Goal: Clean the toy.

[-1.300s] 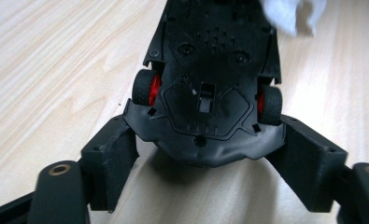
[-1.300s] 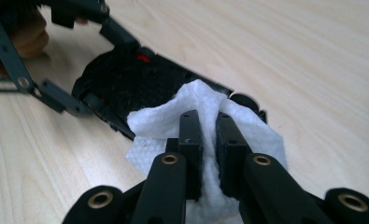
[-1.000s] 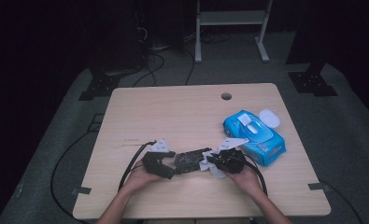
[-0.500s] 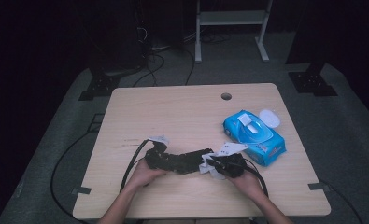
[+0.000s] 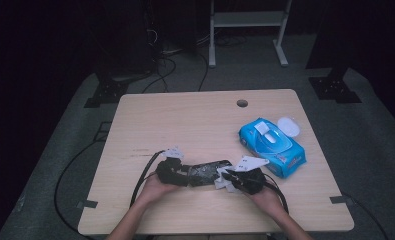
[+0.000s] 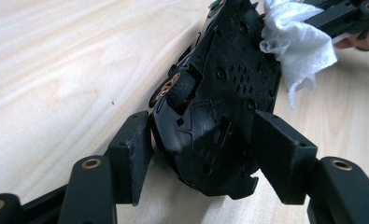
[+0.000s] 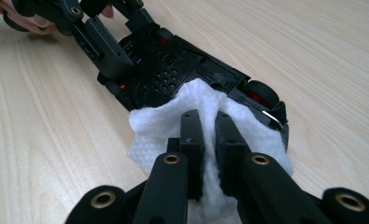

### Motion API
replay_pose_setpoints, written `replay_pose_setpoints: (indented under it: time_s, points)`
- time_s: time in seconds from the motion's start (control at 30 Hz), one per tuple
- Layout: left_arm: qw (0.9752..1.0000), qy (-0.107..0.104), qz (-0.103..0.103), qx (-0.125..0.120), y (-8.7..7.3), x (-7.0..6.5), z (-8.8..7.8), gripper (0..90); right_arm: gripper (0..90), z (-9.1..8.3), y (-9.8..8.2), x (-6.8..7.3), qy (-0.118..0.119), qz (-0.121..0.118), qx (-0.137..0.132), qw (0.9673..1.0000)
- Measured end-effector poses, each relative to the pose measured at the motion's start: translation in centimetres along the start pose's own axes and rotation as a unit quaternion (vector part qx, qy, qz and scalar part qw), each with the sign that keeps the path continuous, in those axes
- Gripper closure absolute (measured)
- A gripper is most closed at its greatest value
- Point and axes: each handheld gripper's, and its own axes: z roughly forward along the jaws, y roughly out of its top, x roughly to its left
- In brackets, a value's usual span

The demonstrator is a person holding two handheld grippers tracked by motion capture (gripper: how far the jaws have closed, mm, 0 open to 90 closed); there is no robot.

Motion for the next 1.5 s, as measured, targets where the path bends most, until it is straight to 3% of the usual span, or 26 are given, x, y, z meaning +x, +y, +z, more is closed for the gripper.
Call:
replay_pose_setpoints:
  time_s: [0.1, 0.2, 0.27, 0.33, 0.47, 0.73, 0.83, 0.97, 1.03, 1.17, 1.3, 1.37, 1.5]
  points:
    - [0.9987, 0.032, 0.038, -0.009, 0.0, -0.9, -0.1, 41.3, 83.6, -0.2, -0.1, 0.1, 0.006, 0.002, 0.000, 1.0000]
    - [0.9953, 0.059, 0.075, -0.014, 0.1, -1.7, 0.0, 41.8, 83.6, -0.2, -0.2, 0.1, 0.008, 0.002, 0.005, 1.0000]
    - [0.9934, 0.068, 0.089, -0.027, 0.1, -1.9, -0.2, 44.2, 83.6, -0.2, -0.3, 0.1, 0.009, 0.001, 0.009, 0.9999]
    - [0.9904, 0.074, 0.107, -0.048, 0.1, -2.1, -0.6, 56.6, 83.4, 0.1, -0.4, 0.0, 0.009, 0.002, 0.025, 0.9996]
    - [0.9872, 0.078, 0.136, -0.028, -0.1, -2.6, 0.0, 57.5, 83.2, 0.9, -0.8, -0.2, 0.012, 0.007, 0.048, 0.9987]
    - [0.9831, 0.078, 0.164, -0.025, -0.1, -3.1, 0.3, 62.8, 83.0, 0.7, -0.7, 0.1, 0.022, 0.003, 0.051, 0.9984]
    - [0.9830, 0.074, 0.166, -0.022, -0.1, -3.3, 0.5, 62.8, 83.0, 0.3, -0.4, 0.4, 0.032, 0.001, 0.044, 0.9985]
    - [0.9850, 0.066, 0.158, -0.022, 0.0, -3.2, 0.8, 57.8, 83.1, -0.7, 0.8, 1.3, 0.056, -0.002, 0.009, 0.9984]
    - [0.9850, 0.060, 0.160, -0.024, 0.0, -3.2, 0.9, 59.4, 83.2, -1.3, 1.9, 1.8, 0.055, -0.015, -0.023, 0.9981]
    - [0.9840, 0.057, 0.167, -0.023, 0.1, -3.4, 1.0, 64.3, 83.2, -0.9, 4.0, 1.9, 0.039, -0.012, -0.041, 0.9983]
    - [0.9821, 0.054, 0.178, -0.026, -0.1, -3.5, 0.9, 69.4, 83.2, 1.0, 5.2, 2.0, 0.033, 0.001, -0.027, 0.9991]
    - [0.9810, 0.054, 0.185, -0.026, -0.2, -3.5, 0.7, 70.7, 83.1, 1.9, 5.3, 2.2, 0.028, -0.006, -0.017, 0.9994]
    - [0.9809, 0.056, 0.184, -0.028, -0.4, -3.4, 0.5, 71.0, 83.2, 1.8, 4.9, 1.6, 0.017, 0.004, -0.016, 0.9997]
